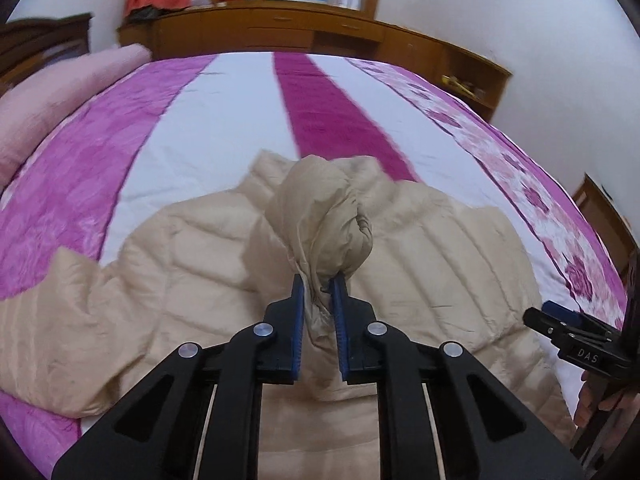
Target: Fold large clothes
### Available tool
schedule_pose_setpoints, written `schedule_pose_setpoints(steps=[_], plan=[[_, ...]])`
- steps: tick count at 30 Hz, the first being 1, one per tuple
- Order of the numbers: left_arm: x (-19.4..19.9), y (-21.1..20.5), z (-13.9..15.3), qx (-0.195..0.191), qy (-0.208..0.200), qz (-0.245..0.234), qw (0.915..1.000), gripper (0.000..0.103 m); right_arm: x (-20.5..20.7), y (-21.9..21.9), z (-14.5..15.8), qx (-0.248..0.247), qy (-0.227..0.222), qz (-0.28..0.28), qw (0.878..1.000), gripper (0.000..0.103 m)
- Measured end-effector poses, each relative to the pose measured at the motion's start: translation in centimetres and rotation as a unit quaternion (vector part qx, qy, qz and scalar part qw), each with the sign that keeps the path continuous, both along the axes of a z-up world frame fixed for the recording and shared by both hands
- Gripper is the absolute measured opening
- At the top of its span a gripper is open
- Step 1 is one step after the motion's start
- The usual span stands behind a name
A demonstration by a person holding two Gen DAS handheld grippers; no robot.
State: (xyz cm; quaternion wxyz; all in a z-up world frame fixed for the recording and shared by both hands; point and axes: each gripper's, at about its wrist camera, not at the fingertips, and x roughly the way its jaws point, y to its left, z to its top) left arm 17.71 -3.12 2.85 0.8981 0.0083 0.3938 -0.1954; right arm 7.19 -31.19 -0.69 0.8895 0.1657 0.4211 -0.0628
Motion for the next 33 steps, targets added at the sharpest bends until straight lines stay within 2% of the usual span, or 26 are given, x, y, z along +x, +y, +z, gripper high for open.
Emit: schedule_pose_setpoints(steps=[6, 8, 9, 10, 12, 17, 18, 20, 21, 23, 25, 27, 29, 33], plan=[[1.0, 3.9, -2.7, -0.004, 0.045, 0.045, 0.9980, 0.018, 1.3, 0.3, -1.0, -0.025, 0.010, 0.004, 1.000, 0.065], [0.9, 4.6, -3.4, 0.003, 0.053, 0.044, 0.9976, 0.023, 1.6, 0.3, -1.3, -0.031, 0.015, 0.004, 0.999, 0.065], [0.7, 5.0, -3.5, 0.005, 0.054, 0.042, 0.9976, 0.031, 1.6, 0.3, -1.3, -0.031, 0.016, 0.004, 0.999, 0.065], [0.4, 5.4, -3.4, 0.007, 0.052, 0.042, 0.9977, 0.043, 1.6, 0.2, -1.3, -0.031, 0.017, 0.005, 0.999, 0.065], [-0.4, 6.6, -2.8, 0.014, 0.035, 0.052, 0.9979, 0.056, 1.4, -0.1, -0.9, -0.028, 0.013, 0.007, 1.000, 0.065], [-1.4, 8.4, -0.7, 0.005, -0.002, 0.076, 0.9971, 0.058, 1.1, -1.2, 0.3, -0.038, 0.000, -0.002, 0.999, 0.065], [-1.2, 8.2, -0.3, 0.000, -0.008, 0.074, 0.9973, 0.057, 1.1, -1.4, 0.4, -0.039, 0.000, -0.006, 0.999, 0.065], [-0.6, 7.3, -0.3, 0.000, -0.012, 0.061, 0.9981, 0.046, 1.4, -1.6, 0.3, -0.038, -0.002, -0.017, 0.999, 0.063], [0.0, 6.4, -0.7, 0.003, -0.005, 0.050, 0.9987, 0.036, 1.4, -1.7, 0.3, -0.036, -0.004, -0.017, 0.999, 0.059], [0.9, 5.2, -1.7, 0.002, 0.009, 0.036, 0.9993, 0.028, 1.9, -1.3, -0.1, -0.033, -0.002, -0.011, 0.999, 0.049], [2.1, 4.1, -3.6, 0.026, 0.029, 0.035, 0.9986, 0.018, 2.6, -0.8, -0.8, -0.038, 0.006, -0.006, 0.999, 0.048], [3.1, 4.0, -5.4, 0.058, 0.048, 0.047, 0.9961, 0.013, 3.2, -0.4, -1.4, -0.044, 0.012, -0.002, 0.999, 0.048], [3.9, 4.6, -6.9, 0.074, 0.068, 0.058, 0.9933, 0.009, 3.7, -0.2, -2.1, -0.042, 0.018, 0.005, 0.999, 0.048], [4.8, 6.0, -8.0, 0.060, 0.086, 0.057, 0.9929, 0.006, 4.5, 0.2, -3.2, -0.045, 0.026, 0.010, 0.999, 0.049]])
